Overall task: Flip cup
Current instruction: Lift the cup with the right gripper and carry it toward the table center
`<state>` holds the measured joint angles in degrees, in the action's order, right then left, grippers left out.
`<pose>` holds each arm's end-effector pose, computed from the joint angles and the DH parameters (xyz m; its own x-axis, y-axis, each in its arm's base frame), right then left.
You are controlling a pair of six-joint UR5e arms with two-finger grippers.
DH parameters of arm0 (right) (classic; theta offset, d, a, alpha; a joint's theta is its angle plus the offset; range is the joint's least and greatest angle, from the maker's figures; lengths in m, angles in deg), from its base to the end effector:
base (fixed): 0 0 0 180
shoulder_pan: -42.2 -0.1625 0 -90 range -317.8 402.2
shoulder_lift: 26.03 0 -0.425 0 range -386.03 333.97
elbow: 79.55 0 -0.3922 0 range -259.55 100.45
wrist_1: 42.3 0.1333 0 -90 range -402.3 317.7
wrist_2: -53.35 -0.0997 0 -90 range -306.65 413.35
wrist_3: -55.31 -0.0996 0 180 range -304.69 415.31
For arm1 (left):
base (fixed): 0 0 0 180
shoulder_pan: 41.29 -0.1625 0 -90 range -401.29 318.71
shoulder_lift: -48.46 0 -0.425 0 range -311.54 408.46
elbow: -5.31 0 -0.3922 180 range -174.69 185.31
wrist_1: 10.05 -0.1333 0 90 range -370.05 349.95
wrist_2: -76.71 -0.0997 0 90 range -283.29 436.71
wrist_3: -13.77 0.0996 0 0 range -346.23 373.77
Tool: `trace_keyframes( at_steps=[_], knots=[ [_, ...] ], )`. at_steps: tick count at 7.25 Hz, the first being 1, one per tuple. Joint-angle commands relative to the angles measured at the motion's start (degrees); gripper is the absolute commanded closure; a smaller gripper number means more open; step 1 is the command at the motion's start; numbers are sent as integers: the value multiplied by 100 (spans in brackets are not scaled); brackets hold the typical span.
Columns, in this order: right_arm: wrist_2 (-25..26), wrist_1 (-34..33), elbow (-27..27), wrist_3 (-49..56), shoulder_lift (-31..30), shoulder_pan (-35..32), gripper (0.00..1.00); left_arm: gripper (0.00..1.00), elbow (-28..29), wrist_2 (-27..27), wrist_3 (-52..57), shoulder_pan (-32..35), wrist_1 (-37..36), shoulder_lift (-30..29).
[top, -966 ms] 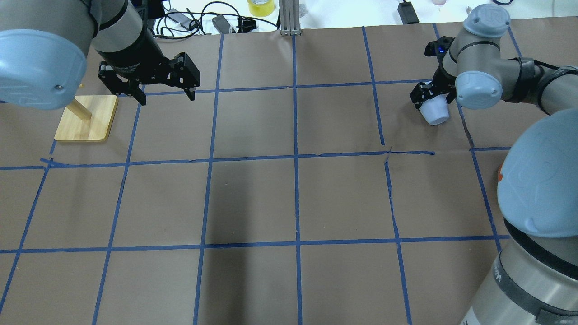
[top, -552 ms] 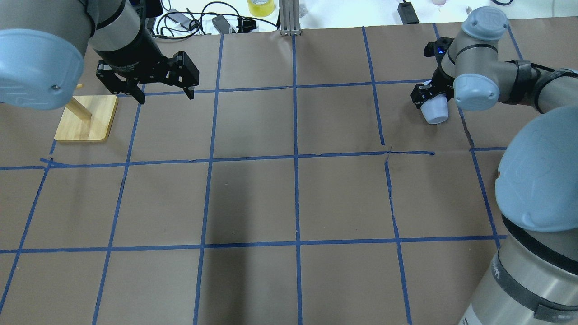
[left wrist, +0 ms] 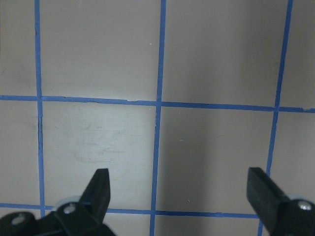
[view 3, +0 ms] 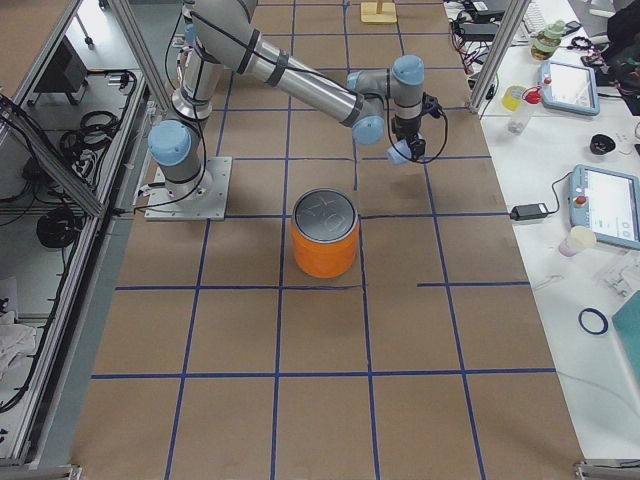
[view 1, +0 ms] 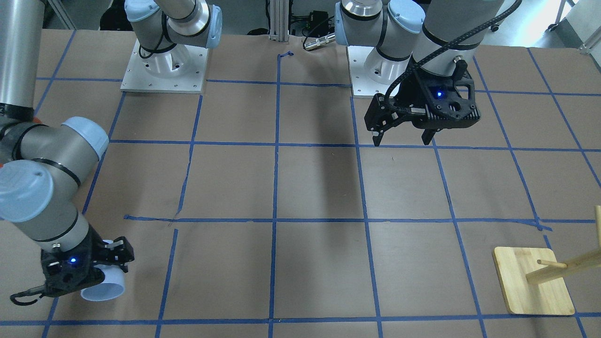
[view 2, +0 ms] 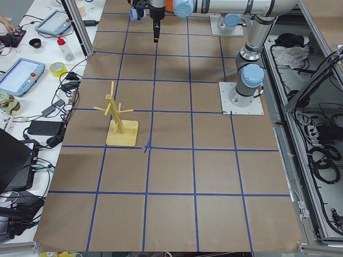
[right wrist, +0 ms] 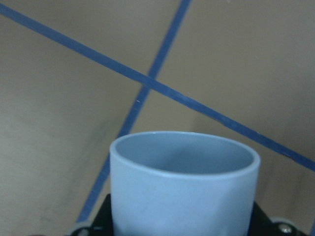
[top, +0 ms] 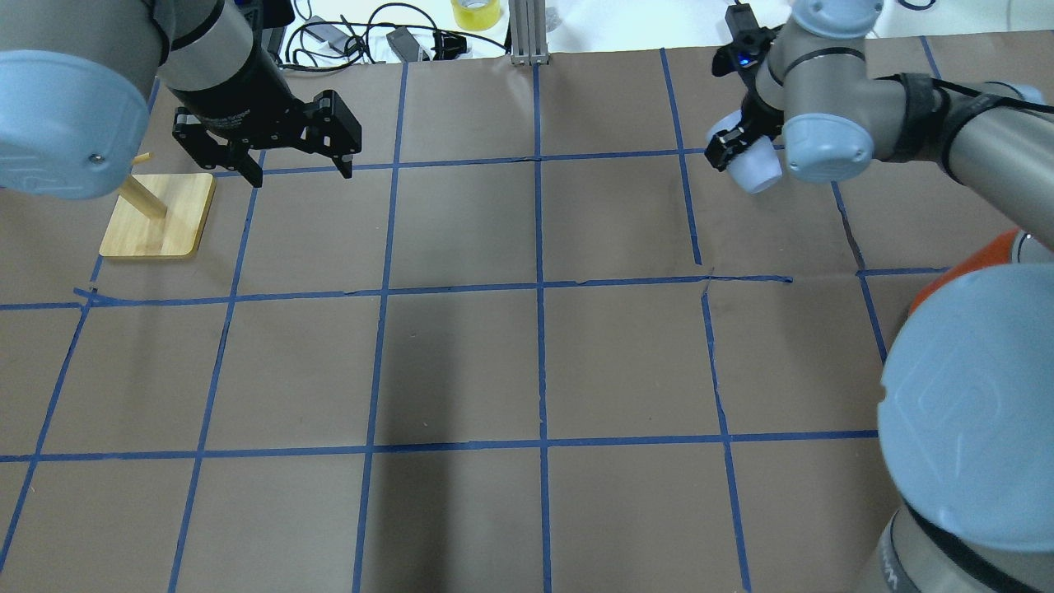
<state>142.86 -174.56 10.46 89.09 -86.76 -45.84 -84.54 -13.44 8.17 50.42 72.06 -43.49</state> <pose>0.1112 -0.6736 0.2668 -0.8492 -0.5147 0.1180 -0.5280 0.8274 -0.1913 -0.1484 -0.5120 0.4865 -0.9977 -0.0676 0.0078 -0.0680 0.9921 -0.1058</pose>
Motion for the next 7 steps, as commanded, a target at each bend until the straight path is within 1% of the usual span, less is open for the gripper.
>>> trace_keyframes(
  at_steps=[1, 2, 3, 4, 5, 6, 7],
  knots=[
    [31, -53, -150, 1558, 88, -1089, 74, 0, 20, -2, 6, -21, 7, 10],
    [-91, -158, -159, 1996, 158, -1388, 74, 0, 20, -2, 41, -65, 7, 10],
    [-109, -194, -177, 2018, 306, -1800, 74, 0, -32, -20, 163, -74, 7, 19],
    [-118, -438, -177, 2087, 456, -2178, 74, 0, -33, -29, 190, -74, 7, 19],
    [-118, -466, -168, 2662, 475, -2356, 74, 0, -33, -98, 208, -118, 16, 10],
    [-353, -475, -168, 3286, 501, -2384, 74, 0, -42, -38, 295, -179, 16, 10],
    [-764, -476, -159, 3632, 632, -2384, 71, 0, -33, -29, 304, -206, 16, 10]
  ],
)
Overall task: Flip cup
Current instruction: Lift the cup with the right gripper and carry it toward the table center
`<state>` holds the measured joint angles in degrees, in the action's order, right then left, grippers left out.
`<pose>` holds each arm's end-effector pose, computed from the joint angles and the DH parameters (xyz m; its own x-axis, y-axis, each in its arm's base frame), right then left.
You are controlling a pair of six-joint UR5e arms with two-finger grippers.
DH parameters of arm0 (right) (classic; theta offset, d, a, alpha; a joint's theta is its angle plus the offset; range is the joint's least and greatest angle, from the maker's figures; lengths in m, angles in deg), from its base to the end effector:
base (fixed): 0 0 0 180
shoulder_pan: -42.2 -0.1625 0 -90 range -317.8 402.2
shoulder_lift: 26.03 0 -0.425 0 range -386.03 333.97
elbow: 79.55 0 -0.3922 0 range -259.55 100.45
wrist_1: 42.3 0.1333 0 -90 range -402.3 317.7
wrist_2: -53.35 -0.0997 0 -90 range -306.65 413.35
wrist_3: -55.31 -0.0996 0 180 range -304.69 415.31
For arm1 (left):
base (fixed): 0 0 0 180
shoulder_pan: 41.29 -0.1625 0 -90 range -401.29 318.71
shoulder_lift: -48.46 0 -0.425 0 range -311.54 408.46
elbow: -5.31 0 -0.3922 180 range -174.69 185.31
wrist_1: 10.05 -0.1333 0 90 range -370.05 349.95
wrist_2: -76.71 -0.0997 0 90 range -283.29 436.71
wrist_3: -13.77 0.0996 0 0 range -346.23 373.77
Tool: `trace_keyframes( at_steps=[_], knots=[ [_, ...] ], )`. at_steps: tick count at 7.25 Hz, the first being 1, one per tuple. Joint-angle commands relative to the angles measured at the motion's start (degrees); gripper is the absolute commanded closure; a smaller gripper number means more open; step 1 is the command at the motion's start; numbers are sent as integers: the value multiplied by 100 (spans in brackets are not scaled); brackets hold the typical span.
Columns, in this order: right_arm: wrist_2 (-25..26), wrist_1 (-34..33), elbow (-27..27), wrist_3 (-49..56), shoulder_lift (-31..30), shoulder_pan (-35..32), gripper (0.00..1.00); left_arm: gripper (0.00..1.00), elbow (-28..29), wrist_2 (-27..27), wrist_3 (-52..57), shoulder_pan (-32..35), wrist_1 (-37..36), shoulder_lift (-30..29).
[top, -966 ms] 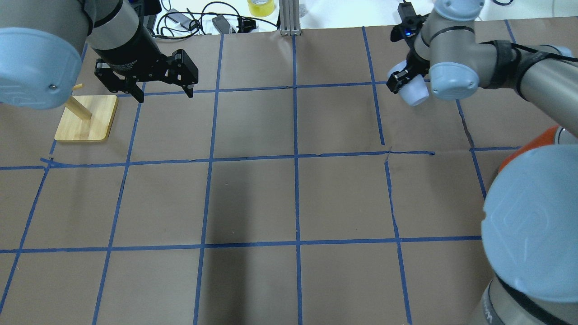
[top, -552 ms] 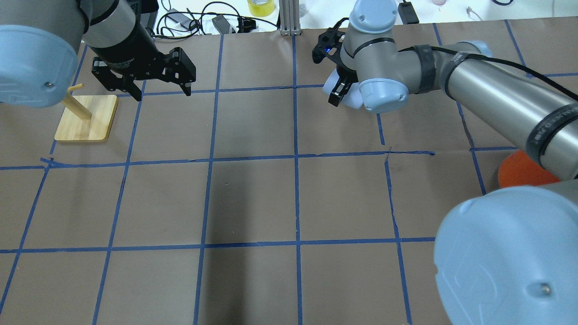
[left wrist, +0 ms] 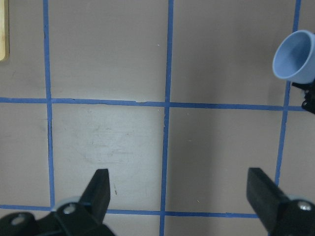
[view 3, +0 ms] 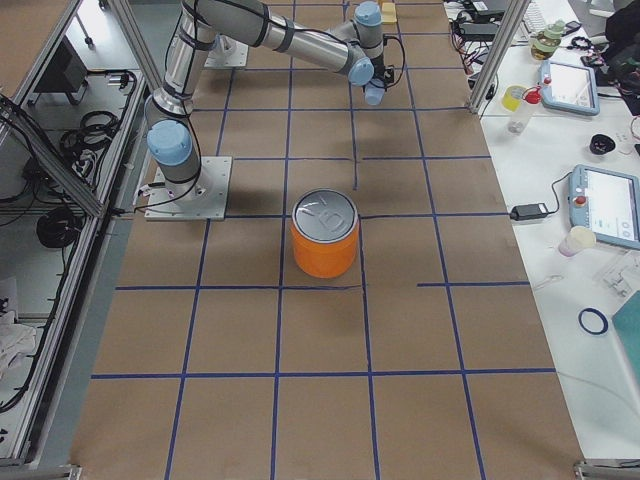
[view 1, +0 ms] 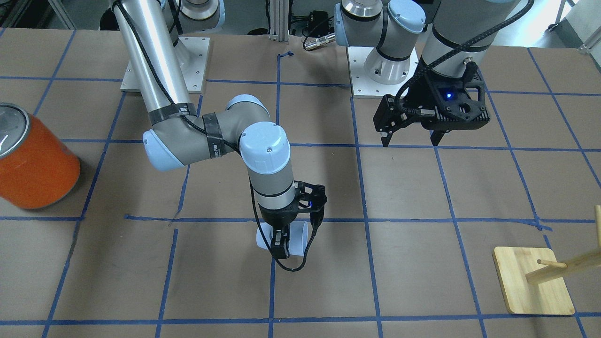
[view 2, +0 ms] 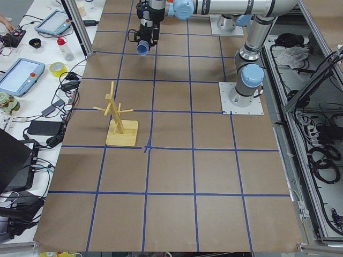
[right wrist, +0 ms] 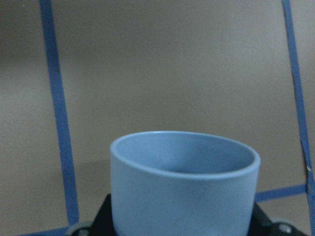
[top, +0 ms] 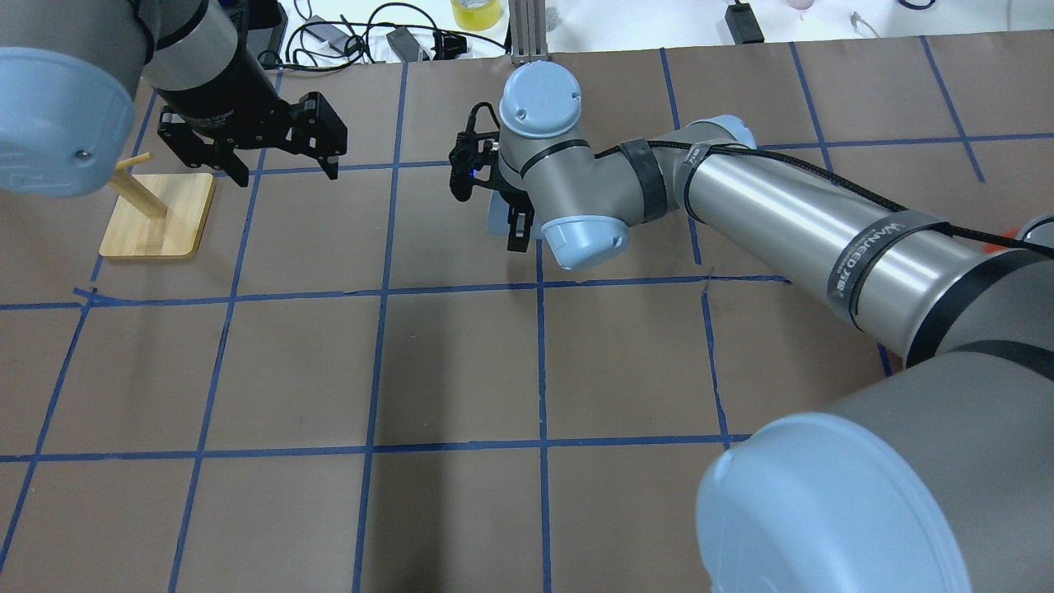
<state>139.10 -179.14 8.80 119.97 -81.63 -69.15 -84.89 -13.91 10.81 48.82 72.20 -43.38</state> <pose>0.3825 -0.5922 0.2289 -0.0756 -0.9790 0.1893 -0.9846 0.0433 -0.1692 -0.1332 -0.5145 0.4841 -0.9987 -0.0505 -0.0056 -0.0497 0.9938 -0.0999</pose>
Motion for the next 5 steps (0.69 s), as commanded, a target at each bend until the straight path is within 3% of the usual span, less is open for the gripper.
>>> trace_keyframes(
  at_steps=[1, 5],
  knots=[
    [-410, -17, -1, 591, 206, -53, 71, 0, 2, 36, 41, -46, 1, -1],
    [-489, -26, -10, 767, 304, -185, 69, 0, 11, 36, 41, -55, 1, 7]
  ],
)
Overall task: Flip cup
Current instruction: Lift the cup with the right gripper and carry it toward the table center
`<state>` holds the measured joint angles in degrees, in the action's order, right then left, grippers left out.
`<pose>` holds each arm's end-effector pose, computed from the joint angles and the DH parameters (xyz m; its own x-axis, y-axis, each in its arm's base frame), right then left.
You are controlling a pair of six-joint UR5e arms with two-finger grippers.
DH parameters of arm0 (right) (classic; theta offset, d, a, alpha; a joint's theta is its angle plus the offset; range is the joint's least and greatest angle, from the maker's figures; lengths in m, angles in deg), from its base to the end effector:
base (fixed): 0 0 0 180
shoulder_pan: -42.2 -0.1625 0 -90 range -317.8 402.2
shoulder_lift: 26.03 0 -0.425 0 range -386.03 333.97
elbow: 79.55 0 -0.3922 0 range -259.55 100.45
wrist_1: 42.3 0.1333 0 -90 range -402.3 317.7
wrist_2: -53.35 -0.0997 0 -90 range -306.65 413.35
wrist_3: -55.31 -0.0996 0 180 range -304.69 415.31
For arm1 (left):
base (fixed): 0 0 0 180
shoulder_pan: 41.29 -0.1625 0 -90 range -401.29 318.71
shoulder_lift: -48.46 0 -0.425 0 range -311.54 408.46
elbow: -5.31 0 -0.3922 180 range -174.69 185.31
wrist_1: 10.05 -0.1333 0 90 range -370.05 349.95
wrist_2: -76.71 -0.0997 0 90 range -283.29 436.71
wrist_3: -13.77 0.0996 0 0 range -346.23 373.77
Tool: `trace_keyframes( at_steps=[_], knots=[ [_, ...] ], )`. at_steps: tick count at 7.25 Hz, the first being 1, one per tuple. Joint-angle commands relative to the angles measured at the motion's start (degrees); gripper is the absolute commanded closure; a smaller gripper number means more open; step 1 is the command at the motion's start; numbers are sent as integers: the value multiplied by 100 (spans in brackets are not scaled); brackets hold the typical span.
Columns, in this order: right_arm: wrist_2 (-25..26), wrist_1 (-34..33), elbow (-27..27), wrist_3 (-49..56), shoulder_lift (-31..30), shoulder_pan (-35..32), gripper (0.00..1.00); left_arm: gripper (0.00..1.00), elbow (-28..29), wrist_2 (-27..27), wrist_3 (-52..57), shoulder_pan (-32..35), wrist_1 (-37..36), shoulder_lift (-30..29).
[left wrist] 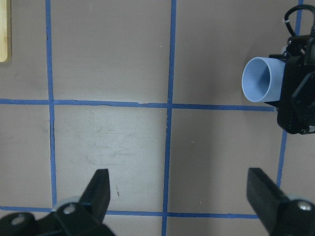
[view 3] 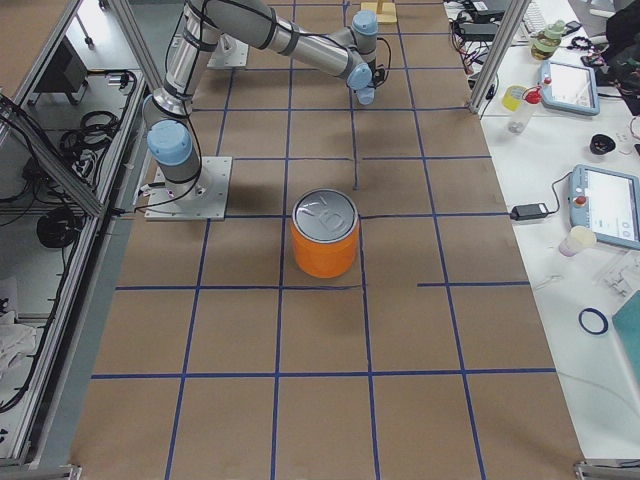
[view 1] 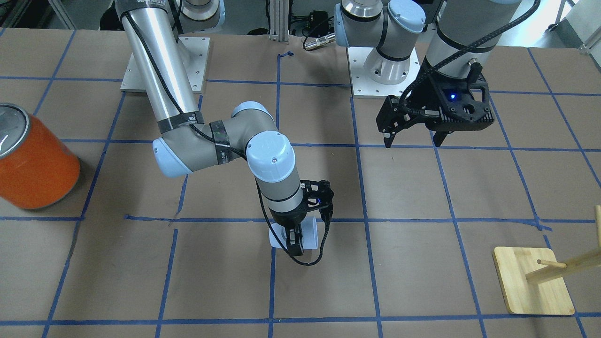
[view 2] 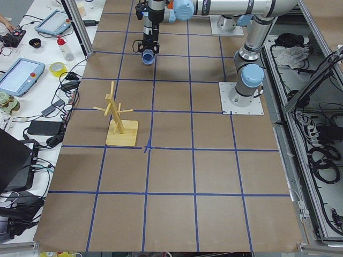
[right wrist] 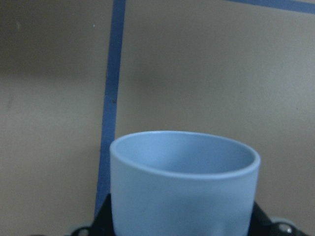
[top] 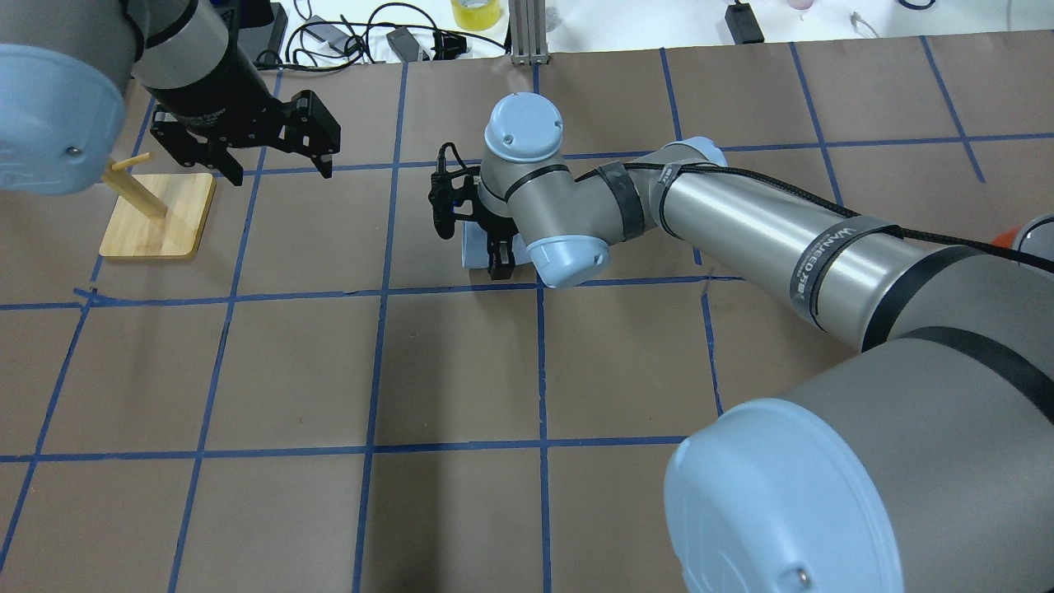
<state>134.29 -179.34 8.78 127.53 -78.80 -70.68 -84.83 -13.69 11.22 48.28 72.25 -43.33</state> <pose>0.4069 -0.5810 0.1963 0.0887 -0.9858 0.1424 -0.9711 -0.1174 -0.2077 -0.1287 -0.5154 0.4850 -0.9986 -0.0525 -0.0025 -0.0519 0.9936 -0.1007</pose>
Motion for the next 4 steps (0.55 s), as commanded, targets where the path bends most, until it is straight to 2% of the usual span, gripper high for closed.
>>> trace_keyframes(
  at_steps=[1, 2, 3, 4],
  knots=[
    [-17, -15, -9, 11, 21, -40, 60, 0, -3, 14, 0, -1, -4, -6],
    [-121, -16, -9, 19, 38, -41, 41, 0, -12, 14, 0, -1, 22, 3],
    [-166, -7, -9, 11, 64, -41, 9, 0, -12, 14, 0, -9, 23, 3],
    [-175, -7, -9, 11, 65, -41, 0, 0, -12, 22, 0, -9, 5, -6]
  ],
)
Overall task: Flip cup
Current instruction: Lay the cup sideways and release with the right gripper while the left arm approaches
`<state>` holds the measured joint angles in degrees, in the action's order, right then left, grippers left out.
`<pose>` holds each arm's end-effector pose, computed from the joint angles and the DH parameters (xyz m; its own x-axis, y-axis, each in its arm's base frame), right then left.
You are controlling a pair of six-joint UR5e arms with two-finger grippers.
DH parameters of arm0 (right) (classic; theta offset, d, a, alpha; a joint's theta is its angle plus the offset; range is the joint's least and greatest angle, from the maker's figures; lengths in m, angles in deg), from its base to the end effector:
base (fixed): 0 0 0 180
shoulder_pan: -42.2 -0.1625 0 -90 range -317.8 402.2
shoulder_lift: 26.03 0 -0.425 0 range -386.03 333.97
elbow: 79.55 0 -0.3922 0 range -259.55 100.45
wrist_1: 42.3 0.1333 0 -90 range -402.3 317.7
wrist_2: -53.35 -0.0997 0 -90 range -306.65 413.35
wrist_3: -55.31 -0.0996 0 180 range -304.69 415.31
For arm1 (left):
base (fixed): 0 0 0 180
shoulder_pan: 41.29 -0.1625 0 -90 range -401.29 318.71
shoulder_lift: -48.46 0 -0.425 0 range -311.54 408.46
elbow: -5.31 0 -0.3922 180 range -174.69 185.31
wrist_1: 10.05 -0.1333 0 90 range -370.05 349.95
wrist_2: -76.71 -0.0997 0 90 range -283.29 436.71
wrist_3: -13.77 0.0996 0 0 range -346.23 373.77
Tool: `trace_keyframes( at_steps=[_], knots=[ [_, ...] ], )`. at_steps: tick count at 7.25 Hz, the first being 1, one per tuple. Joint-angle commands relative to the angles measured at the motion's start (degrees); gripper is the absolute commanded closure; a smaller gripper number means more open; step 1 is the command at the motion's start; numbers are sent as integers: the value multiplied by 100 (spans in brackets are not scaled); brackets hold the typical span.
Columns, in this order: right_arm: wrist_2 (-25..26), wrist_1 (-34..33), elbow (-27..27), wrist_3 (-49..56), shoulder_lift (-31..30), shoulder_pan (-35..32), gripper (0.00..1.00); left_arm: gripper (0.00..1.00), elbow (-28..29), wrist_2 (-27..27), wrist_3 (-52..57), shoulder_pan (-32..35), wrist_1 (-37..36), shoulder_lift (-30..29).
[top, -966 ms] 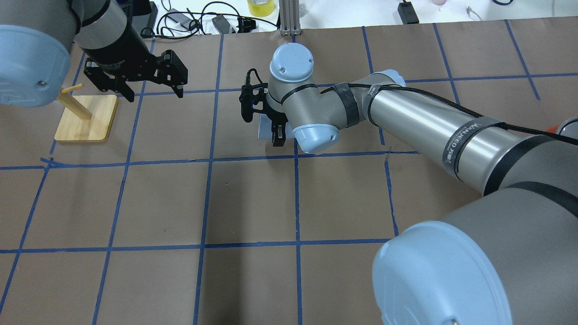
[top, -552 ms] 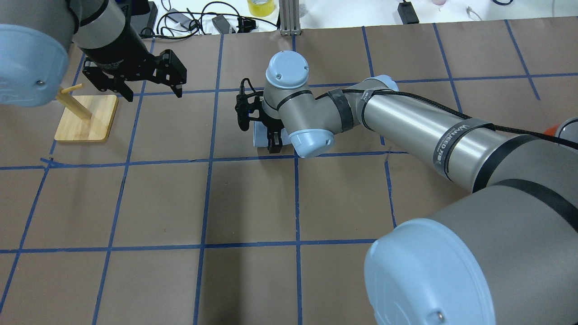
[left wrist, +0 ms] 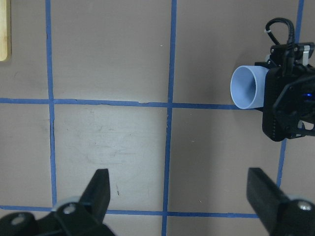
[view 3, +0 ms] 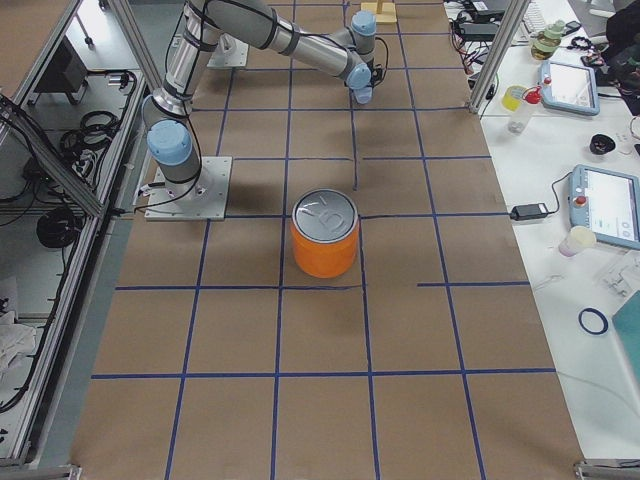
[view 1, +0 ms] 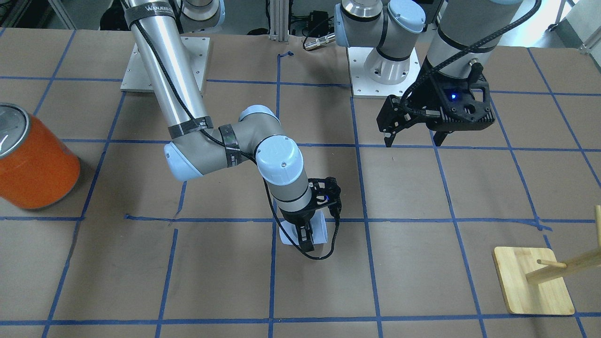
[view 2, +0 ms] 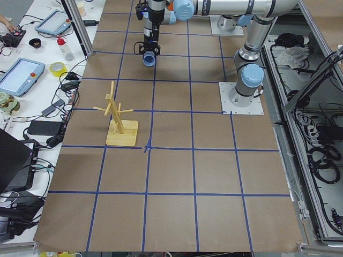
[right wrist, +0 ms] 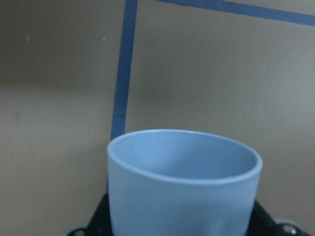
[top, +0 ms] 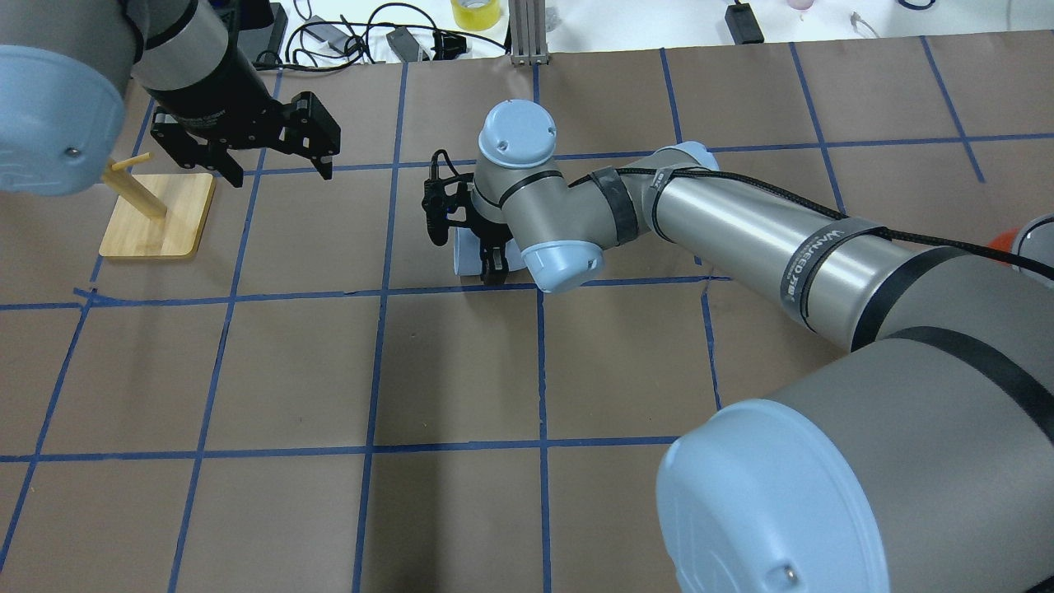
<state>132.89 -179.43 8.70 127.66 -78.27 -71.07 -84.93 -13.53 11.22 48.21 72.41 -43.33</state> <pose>0.4133 -0.5779 0.1910 0.0997 -0.9865 0.1298 -0.9652 -0.1276 -0.2282 -0.1284 -0.5152 0.4838 -0.9986 -0.0534 0.0001 -0.0532 0.9939 -0.0961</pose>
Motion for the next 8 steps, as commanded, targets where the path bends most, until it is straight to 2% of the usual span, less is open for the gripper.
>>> trace_keyframes(
  at_steps=[1, 2, 4, 5, 6, 7, 8],
  knots=[
    [-35, 11, 0, -2, 12, -1, 0, 0, -2, 7, 0, -3, -10, -6],
    [-27, 38, 0, -63, -58, -1, 0, 0, -2, 7, 0, -3, -10, -6],
    [105, 247, 87, -116, -714, 77, 0, 0, -11, 7, 0, -3, -10, -6],
    [314, 901, 105, -786, -1118, 191, 0, 0, -20, 68, -17, -3, -10, -50],
    [534, 1387, 131, -1846, -1409, 357, 0, 0, -20, 390, -35, -20, -19, -67],
    [553, 1844, 132, -2500, -1673, 611, 0, 0, -29, 507, -27, -108, -19, -146],
    [562, 2605, 149, -2950, -1963, 1031, 0, 0, -89, 795, -35, -117, -54, -225]
  ],
)
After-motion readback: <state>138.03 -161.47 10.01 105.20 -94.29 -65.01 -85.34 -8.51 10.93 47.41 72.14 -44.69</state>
